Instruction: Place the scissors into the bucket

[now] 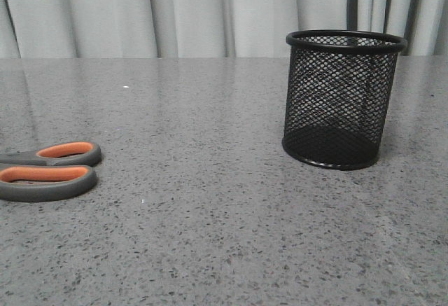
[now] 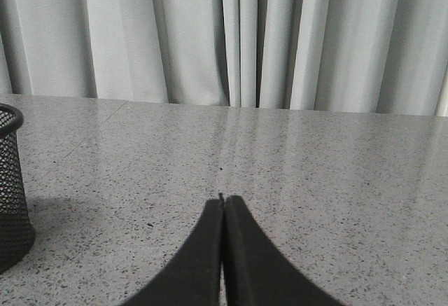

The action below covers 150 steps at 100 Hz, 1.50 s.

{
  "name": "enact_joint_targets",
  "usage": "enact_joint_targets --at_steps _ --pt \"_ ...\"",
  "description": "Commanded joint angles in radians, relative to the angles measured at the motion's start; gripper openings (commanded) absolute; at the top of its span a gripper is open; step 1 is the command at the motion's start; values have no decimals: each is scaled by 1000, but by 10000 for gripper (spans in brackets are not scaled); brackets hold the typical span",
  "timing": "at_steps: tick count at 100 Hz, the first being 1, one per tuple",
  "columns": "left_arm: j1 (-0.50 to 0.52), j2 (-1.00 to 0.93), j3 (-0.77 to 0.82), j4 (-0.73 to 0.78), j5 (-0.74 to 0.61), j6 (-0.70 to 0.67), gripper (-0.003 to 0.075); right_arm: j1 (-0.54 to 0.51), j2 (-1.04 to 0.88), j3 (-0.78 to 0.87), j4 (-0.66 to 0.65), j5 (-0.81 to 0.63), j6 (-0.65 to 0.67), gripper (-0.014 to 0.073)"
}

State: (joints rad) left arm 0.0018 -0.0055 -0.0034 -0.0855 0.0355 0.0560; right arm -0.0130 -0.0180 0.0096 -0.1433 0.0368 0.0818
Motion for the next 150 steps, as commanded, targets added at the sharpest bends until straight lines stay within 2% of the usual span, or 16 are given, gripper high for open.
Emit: enact_joint_targets --at_steps 1,34,46,58,67,96,112,122,138,150 --pt "-7 -23 29 -1 -78 -8 -21 4 -14 18 -8 -76 -5 -55" --pt "-7 -23 29 -1 -78 -8 -21 4 -14 18 -6 -76 -5 -55" --pt "-7 -23 29 -41 -78 -8 -21 4 -14 18 56 -87 -3 -55" --pt "-7 -23 29 -182 -93 -8 -21 4 -14 18 217 -136 -3 -55" --pt "-7 -23 29 -344 -103 -8 -21 4 -14 18 331 -174 -3 -55" --pt "-7 -23 0 -779 -153 -8 -21 4 -14 14 512 -235 -3 -54" --pt "-7 -21 -96 -788 -127 -6 -21 4 -13 -59 516 -118 -3 -53" --pt "-7 6 -216 -665 -36 2 -21 4 21 -165 498 2 -3 -43" --pt "-7 181 -499 -373 293 5 -21 4 201 -384 407 245 -3 -43" --pt "-7 375 -721 -324 557 117 -21 25 373 -572 357 405 -3 -44"
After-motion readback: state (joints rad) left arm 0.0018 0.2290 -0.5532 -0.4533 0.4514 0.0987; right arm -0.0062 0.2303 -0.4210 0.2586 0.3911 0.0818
